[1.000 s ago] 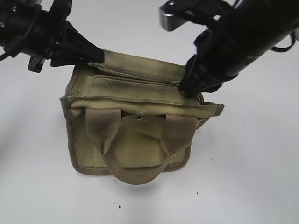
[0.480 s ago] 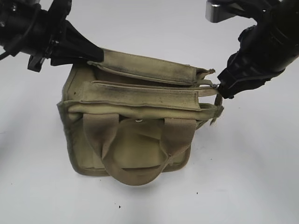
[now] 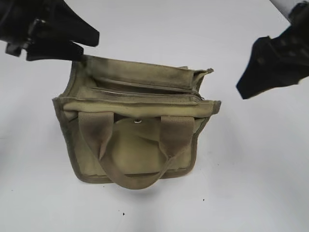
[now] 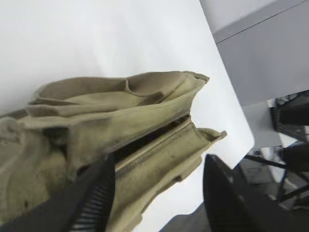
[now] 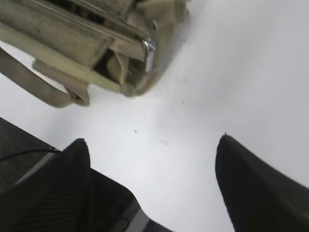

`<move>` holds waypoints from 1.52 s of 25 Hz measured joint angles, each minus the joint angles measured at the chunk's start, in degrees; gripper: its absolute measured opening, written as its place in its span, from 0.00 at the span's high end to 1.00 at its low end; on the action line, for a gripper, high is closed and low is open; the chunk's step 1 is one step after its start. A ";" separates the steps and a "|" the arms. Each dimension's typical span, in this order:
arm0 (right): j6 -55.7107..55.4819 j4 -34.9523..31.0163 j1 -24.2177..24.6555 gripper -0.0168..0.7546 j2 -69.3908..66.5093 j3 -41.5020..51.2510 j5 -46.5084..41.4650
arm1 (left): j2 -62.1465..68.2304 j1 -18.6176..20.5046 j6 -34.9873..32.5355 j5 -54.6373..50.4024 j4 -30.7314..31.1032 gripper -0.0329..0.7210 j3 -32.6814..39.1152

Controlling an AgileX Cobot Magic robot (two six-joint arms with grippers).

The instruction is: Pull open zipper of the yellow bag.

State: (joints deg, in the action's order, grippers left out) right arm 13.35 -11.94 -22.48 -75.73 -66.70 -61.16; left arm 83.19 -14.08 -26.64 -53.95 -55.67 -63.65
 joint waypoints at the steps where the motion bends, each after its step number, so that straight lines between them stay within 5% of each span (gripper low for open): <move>1: -1.43 1.42 0.00 0.17 1.17 0.02 -2.12 | -2.20 0.00 0.00 0.00 2.51 0.36 -0.16; 5: -4.41 6.42 0.00 0.17 7.38 0.02 -7.76 | -12.49 0.00 1.49 -1.22 13.68 0.34 -0.21; 10: -4.85 7.14 0.00 0.19 18.26 0.02 -8.23 | -28.59 0.00 12.36 -4.90 31.39 0.34 0.28; 17: -4.96 6.53 0.00 0.22 36.38 0.07 -8.31 | -53.48 0.00 24.42 -8.31 46.83 0.34 11.46; 27: -4.96 3.19 0.00 0.22 52.34 3.68 -8.36 | -78.75 0.00 25.78 -13.71 50.45 0.34 29.10; 38: 2.35 2.81 0.00 0.22 58.19 32.35 -7.72 | -83.50 0.00 25.53 -6.72 52.27 0.34 33.72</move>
State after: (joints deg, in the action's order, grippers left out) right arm 15.70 -9.13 -22.48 -17.54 -34.35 -68.88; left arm -0.31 -14.08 -1.12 -60.68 -3.41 -29.93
